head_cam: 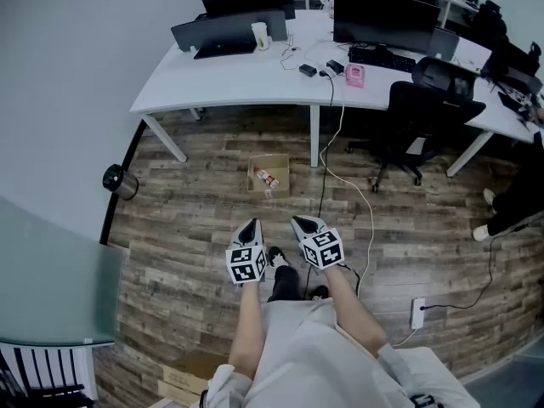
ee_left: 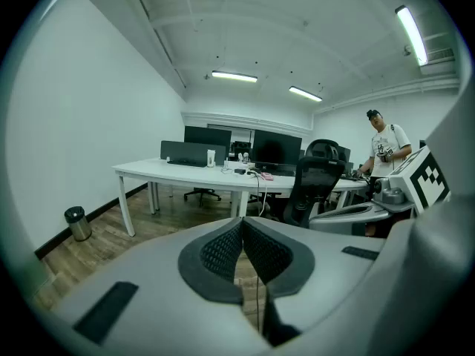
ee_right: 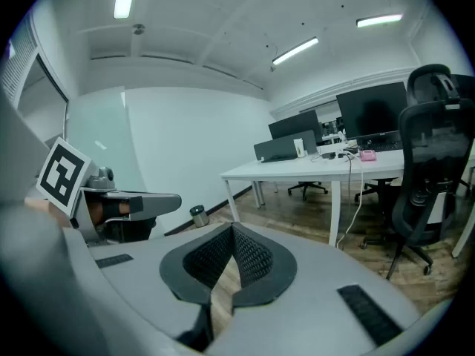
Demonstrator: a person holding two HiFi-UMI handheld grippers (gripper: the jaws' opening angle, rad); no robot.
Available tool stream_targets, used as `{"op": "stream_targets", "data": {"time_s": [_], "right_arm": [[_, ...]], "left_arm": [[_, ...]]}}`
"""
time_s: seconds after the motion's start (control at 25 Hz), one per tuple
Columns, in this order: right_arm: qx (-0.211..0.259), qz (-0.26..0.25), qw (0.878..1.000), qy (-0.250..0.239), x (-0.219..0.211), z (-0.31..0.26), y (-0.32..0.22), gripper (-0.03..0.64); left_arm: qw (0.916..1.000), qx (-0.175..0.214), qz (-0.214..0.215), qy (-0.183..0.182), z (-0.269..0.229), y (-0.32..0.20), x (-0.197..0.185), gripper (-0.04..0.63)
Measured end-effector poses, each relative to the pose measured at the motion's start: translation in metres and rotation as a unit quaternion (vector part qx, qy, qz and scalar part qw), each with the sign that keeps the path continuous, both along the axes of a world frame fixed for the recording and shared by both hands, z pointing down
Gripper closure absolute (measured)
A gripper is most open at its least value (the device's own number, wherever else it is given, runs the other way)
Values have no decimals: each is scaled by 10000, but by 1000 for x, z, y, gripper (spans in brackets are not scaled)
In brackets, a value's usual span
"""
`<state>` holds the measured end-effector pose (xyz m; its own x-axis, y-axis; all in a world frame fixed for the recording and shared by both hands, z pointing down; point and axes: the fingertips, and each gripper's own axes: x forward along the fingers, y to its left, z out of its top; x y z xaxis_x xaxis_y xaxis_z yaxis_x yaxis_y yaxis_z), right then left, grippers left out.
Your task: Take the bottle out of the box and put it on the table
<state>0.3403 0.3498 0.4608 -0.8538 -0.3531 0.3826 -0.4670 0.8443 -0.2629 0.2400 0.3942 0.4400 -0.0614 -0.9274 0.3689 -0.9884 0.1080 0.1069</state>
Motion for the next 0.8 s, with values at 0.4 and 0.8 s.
{"op": "stream_targets", "data": {"time_s": [0.4, 0.8], "right_arm": [[38, 8, 10000, 23, -9, -1, 2, 578], [-177, 294, 9992, -201, -7, 5, -10, 578]], "left_arm": [[10000, -14, 6, 13, 0, 3, -10, 580], [9999, -103, 90, 35, 7, -6, -14, 580]]}}
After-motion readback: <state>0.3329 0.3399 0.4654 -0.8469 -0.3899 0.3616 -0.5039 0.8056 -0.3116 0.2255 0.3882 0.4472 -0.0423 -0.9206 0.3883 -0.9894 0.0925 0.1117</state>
